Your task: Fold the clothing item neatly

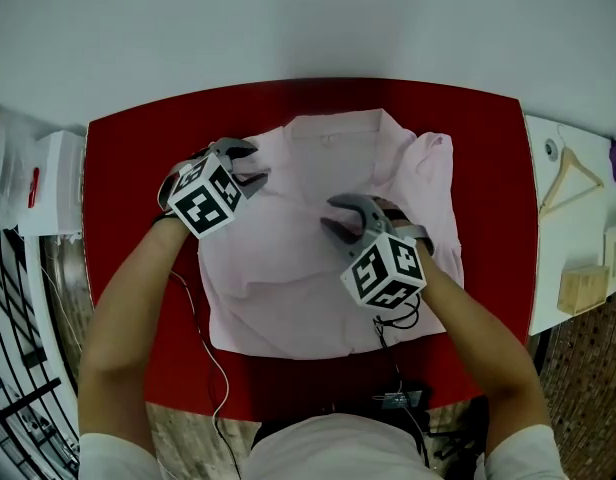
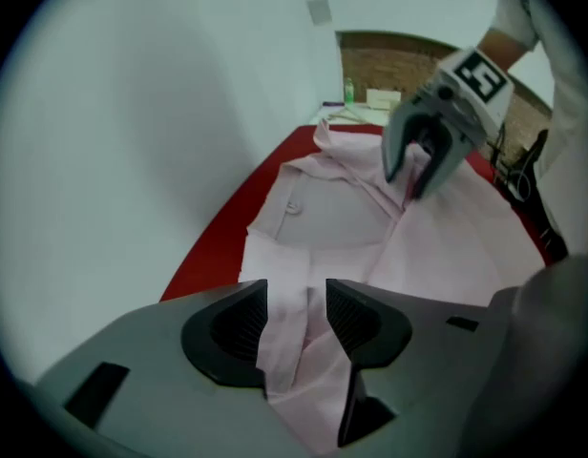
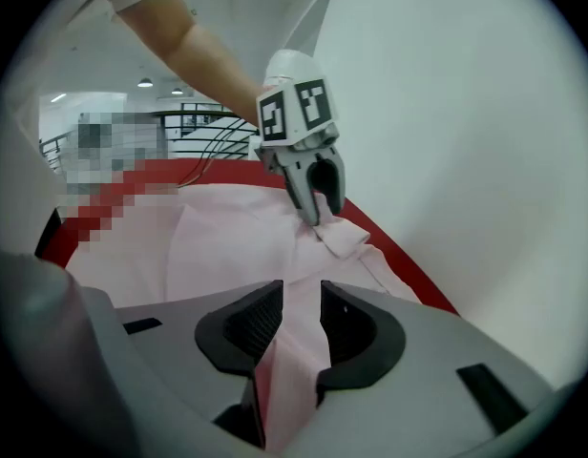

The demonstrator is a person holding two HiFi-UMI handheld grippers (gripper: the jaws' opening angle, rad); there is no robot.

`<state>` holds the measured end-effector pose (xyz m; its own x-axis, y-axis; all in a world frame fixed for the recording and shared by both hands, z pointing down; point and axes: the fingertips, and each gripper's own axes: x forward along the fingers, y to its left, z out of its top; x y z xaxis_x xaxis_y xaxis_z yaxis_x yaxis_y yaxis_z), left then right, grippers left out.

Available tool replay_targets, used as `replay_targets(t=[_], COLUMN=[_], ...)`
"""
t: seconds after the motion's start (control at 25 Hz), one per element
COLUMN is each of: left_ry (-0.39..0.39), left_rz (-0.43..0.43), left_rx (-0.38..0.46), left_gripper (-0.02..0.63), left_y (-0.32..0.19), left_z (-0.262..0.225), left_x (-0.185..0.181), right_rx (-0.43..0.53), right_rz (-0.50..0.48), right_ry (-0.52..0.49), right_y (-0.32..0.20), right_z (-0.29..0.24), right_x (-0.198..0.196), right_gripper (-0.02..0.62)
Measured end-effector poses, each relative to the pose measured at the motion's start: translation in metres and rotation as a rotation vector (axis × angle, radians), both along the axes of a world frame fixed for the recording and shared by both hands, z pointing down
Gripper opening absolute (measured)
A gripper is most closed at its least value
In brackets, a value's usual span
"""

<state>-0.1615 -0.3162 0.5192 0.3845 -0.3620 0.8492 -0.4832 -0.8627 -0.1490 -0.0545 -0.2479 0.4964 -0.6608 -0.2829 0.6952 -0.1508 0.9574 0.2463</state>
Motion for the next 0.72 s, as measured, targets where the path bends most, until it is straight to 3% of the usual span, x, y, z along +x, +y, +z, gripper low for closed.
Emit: replay_targets(t=[0.24,0.36,0.44,0.6,0.72], left_ry=[-0.206,-0.239,-0.202,-0.031,0.04], left_rz=[0.084,0.11,0.088,-0.011,-0.042], left_rx=[-0.011,-0.031,-0.064,-0.172,-0.25], left_gripper=[0.178,0.162,0.085,0.067,0.067], left_y=[0.001,-0.003,-0.006,-0.013,-0.013], left_z=[0.04,0.045,0.041,0.026,0.017], left_x=[-0.016,-0.017,-0.014,-0.012,-0.018], right_rx=[-0.042,-0.07,-0.069,-0.06,-0.061], right_rz=[0.019,0.018,0.014,0.009,0.007], right_ry=[0.12,0.157,0.165,0.162,0.163], right_y=[-0.024,-0.022,-0.02,-0.02,-0.022], right_z=[0.02,0.033,0.036,0.034,0.034], right_x=[0.032,0.042,0.045,0.046,0.046], right_gripper=[0.123,0.121,0.121,0.121,0.121])
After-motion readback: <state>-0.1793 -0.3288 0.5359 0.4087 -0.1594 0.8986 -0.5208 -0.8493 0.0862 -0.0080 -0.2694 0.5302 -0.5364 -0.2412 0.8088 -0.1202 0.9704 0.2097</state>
